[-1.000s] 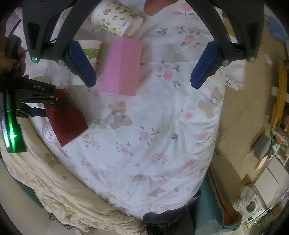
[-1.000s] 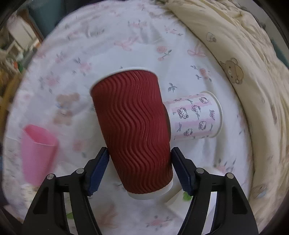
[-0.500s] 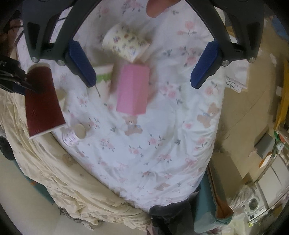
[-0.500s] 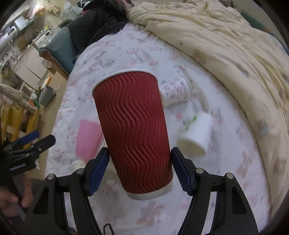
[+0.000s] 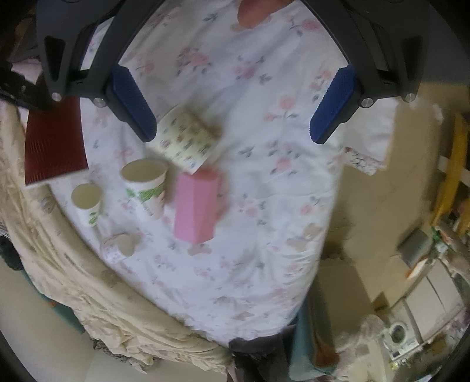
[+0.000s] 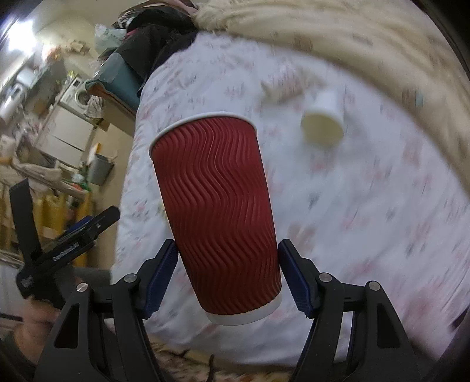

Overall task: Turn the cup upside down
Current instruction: 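Lift the red corrugated cup off the bed with the right gripper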

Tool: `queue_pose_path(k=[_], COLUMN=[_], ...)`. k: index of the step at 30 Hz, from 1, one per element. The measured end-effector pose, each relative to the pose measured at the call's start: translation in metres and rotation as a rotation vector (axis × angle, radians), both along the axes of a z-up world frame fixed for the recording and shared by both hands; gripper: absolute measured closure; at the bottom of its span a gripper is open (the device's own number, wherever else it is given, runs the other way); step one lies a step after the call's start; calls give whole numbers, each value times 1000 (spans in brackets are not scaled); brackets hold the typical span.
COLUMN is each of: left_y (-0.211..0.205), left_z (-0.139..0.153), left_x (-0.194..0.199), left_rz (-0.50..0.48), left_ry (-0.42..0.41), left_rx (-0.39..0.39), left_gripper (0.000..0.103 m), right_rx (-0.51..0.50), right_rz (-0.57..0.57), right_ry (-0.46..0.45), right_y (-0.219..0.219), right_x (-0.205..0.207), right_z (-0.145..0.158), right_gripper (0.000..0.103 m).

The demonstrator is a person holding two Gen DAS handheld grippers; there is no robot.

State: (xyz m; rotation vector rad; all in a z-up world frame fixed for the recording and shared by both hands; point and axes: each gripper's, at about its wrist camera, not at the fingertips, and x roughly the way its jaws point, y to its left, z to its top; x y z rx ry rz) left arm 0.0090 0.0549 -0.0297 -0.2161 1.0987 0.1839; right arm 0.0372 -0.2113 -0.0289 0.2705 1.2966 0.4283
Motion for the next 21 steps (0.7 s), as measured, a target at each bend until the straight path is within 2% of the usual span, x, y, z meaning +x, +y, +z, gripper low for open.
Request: queue_pose_path(k=[7,9,14,17,21], left_y=[3,0,2,6,0], left_z=[-16,-18,-21,-24,-28], left_x=[-30,-34,-37,-35,-29], left_rz=[38,39,56,80,74], left_ry=[31,32,33,39,43], left_rx=[-10,19,37,35,26], left_gripper=[0,0,0,0,0], right_rx=[52,51,54,96,139], right_rz=[-22,-16,-8,-39,-97], right_ry=[104,128,157,208,200], right_y=[6,12,19,17,16], right_x=[-29,-33,-26,-23,-25], right_z=[-44,-59,-90,-108,-117], right_gripper=[30,30,30,30,28])
